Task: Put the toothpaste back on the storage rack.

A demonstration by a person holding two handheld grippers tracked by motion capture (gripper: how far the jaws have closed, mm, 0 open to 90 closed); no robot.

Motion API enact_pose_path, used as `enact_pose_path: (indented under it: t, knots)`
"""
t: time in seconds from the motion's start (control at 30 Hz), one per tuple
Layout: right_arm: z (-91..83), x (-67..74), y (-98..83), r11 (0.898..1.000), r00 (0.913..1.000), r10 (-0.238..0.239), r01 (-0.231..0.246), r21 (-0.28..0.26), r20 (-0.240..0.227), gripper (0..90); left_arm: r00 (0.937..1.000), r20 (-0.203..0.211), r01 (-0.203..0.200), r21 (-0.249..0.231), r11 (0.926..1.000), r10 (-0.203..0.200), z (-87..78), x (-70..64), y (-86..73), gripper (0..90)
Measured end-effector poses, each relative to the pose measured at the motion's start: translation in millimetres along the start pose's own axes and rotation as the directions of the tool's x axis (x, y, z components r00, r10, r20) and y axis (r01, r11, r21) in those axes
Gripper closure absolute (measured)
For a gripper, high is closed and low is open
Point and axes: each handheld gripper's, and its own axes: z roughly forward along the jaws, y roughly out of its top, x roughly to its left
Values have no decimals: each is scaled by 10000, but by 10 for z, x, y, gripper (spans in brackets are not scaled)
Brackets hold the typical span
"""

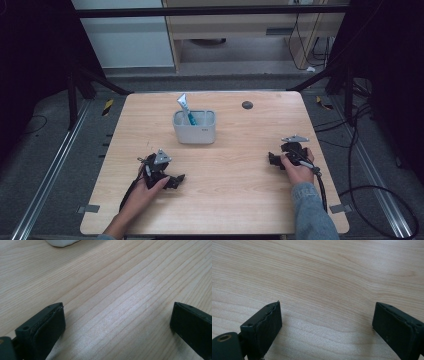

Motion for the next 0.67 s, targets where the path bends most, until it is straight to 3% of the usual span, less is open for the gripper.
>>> enact_pose_path:
  t: [0.27, 0.43, 0.67]
  knots:
    - [30, 7, -23, 9989, 9988, 433, -437, -175, -215, 82, 10000, 1, 2, -1, 10000, -2, 0, 0, 0, 0]
    - [30, 6, -23, 9989, 9987, 435, -439, -165, -248, 72, 10000, -6, 1, 0, 10000, -1, 0, -1, 0, 0]
    - [42, 38, -18, 9959, 9956, 908, -908, -22, 241, 22, 10000, -8, -2, -2, 10000, 2, 0, -1, -1, 0]
